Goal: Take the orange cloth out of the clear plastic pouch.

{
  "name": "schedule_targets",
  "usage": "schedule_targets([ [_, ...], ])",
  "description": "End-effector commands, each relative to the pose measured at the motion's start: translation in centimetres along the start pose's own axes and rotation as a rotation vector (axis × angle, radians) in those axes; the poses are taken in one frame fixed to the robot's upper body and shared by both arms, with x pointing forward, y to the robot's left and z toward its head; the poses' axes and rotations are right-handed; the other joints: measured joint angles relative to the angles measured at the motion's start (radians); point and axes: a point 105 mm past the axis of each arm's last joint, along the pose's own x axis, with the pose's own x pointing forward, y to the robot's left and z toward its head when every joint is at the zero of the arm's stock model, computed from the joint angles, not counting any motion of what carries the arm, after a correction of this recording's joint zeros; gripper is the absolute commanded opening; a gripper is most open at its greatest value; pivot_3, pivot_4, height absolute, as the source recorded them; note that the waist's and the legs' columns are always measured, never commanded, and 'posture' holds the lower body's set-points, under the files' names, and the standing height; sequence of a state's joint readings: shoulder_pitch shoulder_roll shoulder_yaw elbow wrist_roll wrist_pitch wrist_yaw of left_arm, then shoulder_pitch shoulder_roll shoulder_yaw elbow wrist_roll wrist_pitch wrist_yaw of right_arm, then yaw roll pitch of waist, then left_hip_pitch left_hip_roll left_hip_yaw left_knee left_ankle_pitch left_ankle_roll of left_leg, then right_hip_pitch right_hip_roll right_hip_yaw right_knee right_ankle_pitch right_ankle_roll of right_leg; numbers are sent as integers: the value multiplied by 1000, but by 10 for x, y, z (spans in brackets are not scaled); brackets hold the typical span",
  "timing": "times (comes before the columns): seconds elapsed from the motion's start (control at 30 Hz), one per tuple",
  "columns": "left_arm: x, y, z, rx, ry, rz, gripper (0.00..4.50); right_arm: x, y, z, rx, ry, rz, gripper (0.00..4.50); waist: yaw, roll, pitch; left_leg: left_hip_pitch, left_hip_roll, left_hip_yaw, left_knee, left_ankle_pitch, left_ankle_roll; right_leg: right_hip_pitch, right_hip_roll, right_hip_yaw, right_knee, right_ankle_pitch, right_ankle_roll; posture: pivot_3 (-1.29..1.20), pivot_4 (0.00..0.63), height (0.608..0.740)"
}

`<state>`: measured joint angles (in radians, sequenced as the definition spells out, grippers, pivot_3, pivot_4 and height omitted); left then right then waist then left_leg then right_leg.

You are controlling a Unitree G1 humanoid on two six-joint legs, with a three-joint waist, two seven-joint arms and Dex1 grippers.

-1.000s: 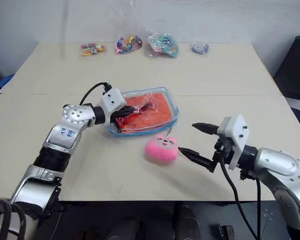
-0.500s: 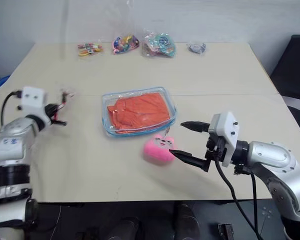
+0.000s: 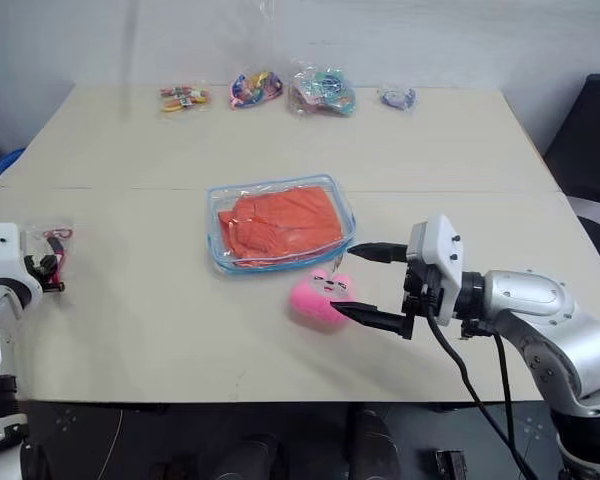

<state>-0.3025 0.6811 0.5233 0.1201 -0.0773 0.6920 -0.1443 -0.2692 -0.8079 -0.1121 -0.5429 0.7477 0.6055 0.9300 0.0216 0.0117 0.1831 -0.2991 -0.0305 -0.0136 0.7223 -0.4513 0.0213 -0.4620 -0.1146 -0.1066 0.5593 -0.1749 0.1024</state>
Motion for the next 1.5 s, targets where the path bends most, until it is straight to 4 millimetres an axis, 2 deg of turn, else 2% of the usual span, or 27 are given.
schedule_targets([
  [0.03,-11,33,17,27,-45,88,3112,0,0,7,-41,-27,10,4500,0,0,0,0,0,0,0,0,0,0,0,0,0,0,0,0,150,740],
  [0.1,-13,44,28,29,-69,98,3708,-1,0,7,-43,-25,3,4500,-1,0,0,0,1,0,0,0,0,0,1,0,0,0,0,0,150,740],
  [0.17,-16,52,47,-9,-132,75,3708,-3,-1,6,-42,-22,-5,4500,-1,0,0,0,1,0,0,0,-1,0,1,0,0,0,0,0,150,740],
  [0.27,-20,44,78,-59,-249,-46,3708,-4,0,4,-40,-14,-13,4500,5,0,0,-1,0,0,0,0,0,0,0,-1,0,0,0,0,150,740],
  [0.37,-38,3,119,-12,-409,-334,3708,-6,0,3,-38,-9,-20,4500,5,0,0,-1,-1,0,0,0,0,1,-1,-1,0,0,0,0,150,740],
  [0.4,-52,-20,136,47,-469,-481,3708,-6,1,3,-39,-7,-25,4500,4,0,0,-1,-1,0,0,0,0,1,-1,-1,0,0,0,0,150,740],
  [0.47,-75,-56,149,151,-526,-691,3708,-8,2,2,-39,-4,-32,4500,1,0,0,-1,-1,0,0,0,0,0,-1,-1,0,0,0,0,150,740],
  [0.53,-94,-93,148,282,-535,-883,3708,-9,2,1,-38,1,-40,4500,-3,0,0,-1,0,0,0,0,-1,0,-1,-1,0,0,0,0,150,740],
  [0.63,-109,-138,126,531,-489,-1078,3708,-11,3,0,-41,9,-52,4500,-12,1,1,1,0,1,-1,0,-1,0,0,0,0,0,-1,0,150,740],
  [0.77,-113,-170,93,775,-458,-1198,3708,-13,4,-1,-38,10,-72,4500,-25,2,1,0,1,9,-1,0,-1,0,1,0,0,-1,-1,0,150,740],
  [0.87,-103,-180,80,897,-464,-1182,3708,-15,7,-3,-34,14,-86,4500,-24,2,1,1,3,11,-2,0,-2,-1,3,0,0,-1,-2,0,150,740],
  [1.23,-86,-203,77,990,-533,-1148,3708,-17,10,-3,-31,13,-121,4500,-4,2,1,0,2,12,-1,0,-1,0,2,0,0,-1,-2,0,150,740],
  [1.4,-75,-206,71,1021,-517,-1122,3708,-17,11,-3,-29,13,-125,4500,2,2,1,0,2,12,-1,0,0,0,3,0,0,-1,-2,0,150,740],
  [1.5,-75,-209,71,1018,-537,-1130,3089,-17,11,-3,-30,16,-126,4500,3,2,1,0,2,12,-1,0,0,0,2,0,0,-1,-2,0,150,740],
])
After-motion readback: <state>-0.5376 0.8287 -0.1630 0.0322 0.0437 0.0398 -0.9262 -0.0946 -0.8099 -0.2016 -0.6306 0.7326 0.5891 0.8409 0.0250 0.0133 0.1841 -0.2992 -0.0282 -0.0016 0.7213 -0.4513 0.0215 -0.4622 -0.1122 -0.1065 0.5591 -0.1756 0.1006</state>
